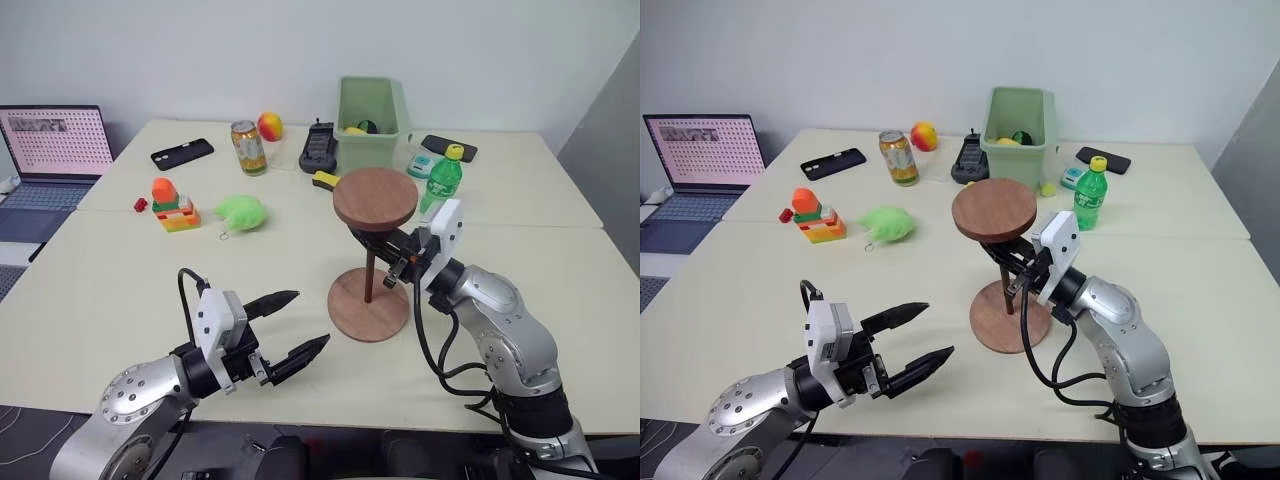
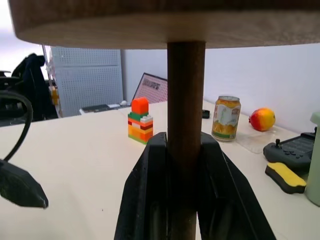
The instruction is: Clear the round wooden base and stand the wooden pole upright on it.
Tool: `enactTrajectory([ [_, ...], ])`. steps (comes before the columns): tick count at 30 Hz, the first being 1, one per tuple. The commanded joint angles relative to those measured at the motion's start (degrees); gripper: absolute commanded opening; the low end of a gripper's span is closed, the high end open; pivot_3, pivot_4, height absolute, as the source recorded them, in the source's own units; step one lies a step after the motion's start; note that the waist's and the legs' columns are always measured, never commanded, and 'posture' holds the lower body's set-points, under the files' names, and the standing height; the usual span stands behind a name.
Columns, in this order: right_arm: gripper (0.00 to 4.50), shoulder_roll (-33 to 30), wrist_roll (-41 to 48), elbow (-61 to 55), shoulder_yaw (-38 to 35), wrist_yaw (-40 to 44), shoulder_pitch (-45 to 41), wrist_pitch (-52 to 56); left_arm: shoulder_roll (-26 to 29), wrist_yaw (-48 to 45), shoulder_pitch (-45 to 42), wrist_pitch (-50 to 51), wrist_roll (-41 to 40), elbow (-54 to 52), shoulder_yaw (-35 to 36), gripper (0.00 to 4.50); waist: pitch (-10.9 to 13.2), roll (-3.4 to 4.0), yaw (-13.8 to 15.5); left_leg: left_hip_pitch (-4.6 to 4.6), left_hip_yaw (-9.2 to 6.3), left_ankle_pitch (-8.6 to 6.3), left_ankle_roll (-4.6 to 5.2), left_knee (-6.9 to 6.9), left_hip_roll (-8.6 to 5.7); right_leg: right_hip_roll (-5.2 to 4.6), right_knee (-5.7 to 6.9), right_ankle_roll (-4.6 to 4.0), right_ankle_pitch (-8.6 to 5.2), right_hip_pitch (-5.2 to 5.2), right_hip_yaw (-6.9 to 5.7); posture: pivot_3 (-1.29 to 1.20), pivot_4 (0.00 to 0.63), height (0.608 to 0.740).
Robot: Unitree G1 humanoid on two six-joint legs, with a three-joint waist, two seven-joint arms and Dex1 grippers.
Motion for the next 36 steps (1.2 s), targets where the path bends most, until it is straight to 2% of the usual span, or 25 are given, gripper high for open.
enactTrajectory([
  [1,0.26,-2.96,-3.49,6.24,5.10,0.05,4.14,6.87,0.41,-0.37,-0.72,-1.00,-0.06,-0.13,0.19,4.50,-0.14,-0.16,0.00,0.17,0.03,0.00,0.00,-0.18,-0.01,0.00,-0.06,-0.02,-0.06,0.00,0.02,0.00,0.150,0.740],
  [7,0.26,-4.23,-3.34,6.27,5.45,0.27,3.67,5.88,0.38,-0.36,-1.82,-0.97,0.08,0.37,0.02,4.50,-0.31,-0.11,0.01,0.71,0.04,-0.04,-0.08,-0.49,0.03,-0.08,-0.14,0.10,-0.46,0.41,0.04,0.00,0.150,0.740],
  [8,0.60,-4.18,-3.04,6.22,5.06,0.25,3.34,5.68,0.41,-0.38,-1.98,-0.97,0.10,0.46,0.06,4.50,-0.32,-0.09,0.02,0.72,0.04,-0.05,-0.09,-0.49,0.03,-0.08,-0.14,0.10,-0.47,0.41,0.04,0.00,0.150,0.740],
  [10,1.01,-3.83,-0.78,5.99,3.71,0.95,2.63,6.46,0.50,-0.39,-2.45,-1.23,0.56,0.80,0.09,4.50,-0.25,-0.15,0.04,0.72,0.04,-0.06,-0.11,-0.50,0.04,-0.08,-0.14,0.10,-0.48,0.41,0.05,0.00,0.150,0.740],
  [12,1.43,-3.72,1.23,5.93,2.41,1.73,1.91,7.28,0.38,-0.31,-3.44,-1.40,0.86,1.42,-0.10,4.50,0.51,-0.56,0.22,0.66,-0.01,-0.06,-0.11,-0.48,0.04,-0.09,-0.13,0.06,-0.46,0.37,0.00,0.00,0.150,0.740],
  [13,1.60,-4.17,2.35,5.96,1.73,2.84,1.47,7.83,0.27,-0.13,-4.67,-1.16,0.68,1.76,-0.26,4.50,0.80,-0.26,0.20,0.52,-0.02,-0.06,-0.11,-0.43,0.04,-0.10,-0.12,-0.17,-0.33,0.33,-0.01,0.00,0.150,0.740],
  [14,1.84,-4.48,3.10,6.00,1.25,3.68,1.15,8.26,0.19,-0.01,-5.53,-1.00,0.54,1.99,-0.38,4.50,1.00,0.07,0.14,0.07,0.03,-0.03,-0.12,-0.34,0.02,-0.08,-0.07,-0.10,-0.21,0.11,0.05,0.00,0.150,0.740],
  [16,2.23,-5.74,4.50,6.05,0.17,5.80,0.37,9.58,0.16,0.37,-7.65,-0.12,-0.33,2.44,-0.23,4.50,1.04,0.22,0.09,-1.16,0.12,0.05,-0.09,-0.25,-0.13,-0.07,0.21,0.09,-0.04,-1.20,0.14,0.00,0.150,0.740],
  [20,3.10,-8.01,7.12,6.64,-1.37,7.91,-1.21,13.36,0.17,0.79,-10.54,1.06,-1.31,3.71,0.01,4.50,1.06,0.19,0.01,-1.46,0.05,0.06,-0.11,-0.37,0.08,-0.04,0.01,0.08,0.02,-1.46,0.01,0.00,0.150,0.740],
  [22,3.51,-10.81,7.55,6.59,-1.44,10.23,-1.80,15.33,1.23,0.18,-12.16,2.16,-2.05,4.31,0.10,4.50,1.11,0.20,0.02,-1.52,0.04,0.03,-0.10,-0.40,0.09,-0.04,-0.06,0.11,-0.04,-1.49,-0.01,0.00,0.150,0.740],
  [24,4.18,-17.45,8.67,5.74,-2.29,15.46,-2.00,18.18,6.41,-2.63,-16.39,7.33,-4.44,7.32,1.64,4.50,1.20,0.20,0.08,-1.71,0.03,0.02,-0.10,-0.34,0.02,-0.08,-0.06,0.11,-0.04,-1.61,-0.03,0.00,0.150,0.740],
  [26,4.39,-21.89,9.00,5.57,-2.81,19.16,-1.94,18.95,10.62,-4.90,-19.30,11.52,-6.40,9.88,2.58,4.50,1.47,0.17,0.39,-1.75,0.00,0.03,-0.09,-0.30,-0.02,-0.08,-0.01,0.11,-0.04,-1.64,-0.05,0.00,0.150,0.740],
  [30,4.39,-30.93,9.58,9.18,-4.43,27.51,-3.18,18.42,20.41,-12.46,-27.14,15.03,-4.65,19.04,1.66,4.50,1.93,0.09,0.17,-1.73,-0.05,0.04,-0.06,-0.21,-0.19,0.03,0.10,0.12,-0.04,-1.59,-0.19,0.00,0.150,0.740],
  [33,4.39,-35.59,11.18,9.19,-5.29,33.08,-3.99,19.10,23.06,-16.12,-31.73,13.90,-3.04,24.75,1.02,4.50,2.07,0.10,0.06,-1.72,0.05,0.05,-0.05,-0.24,-0.17,0.09,0.10,0.13,-0.04,-1.65,-0.25,0.00,0.150,0.740],
  [36,4.39,-36.63,12.74,7.51,-6.77,33.88,-3.95,19.82,24.19,-19.70,-33.91,10.76,0.08,28.32,-0.48,4.50,2.08,0.10,-0.21,-1.99,0.10,0.05,-0.06,-0.25,-0.05,0.06,0.05,0.13,-0.04,-1.94,-0.21,0.00,0.150,0.740],
])
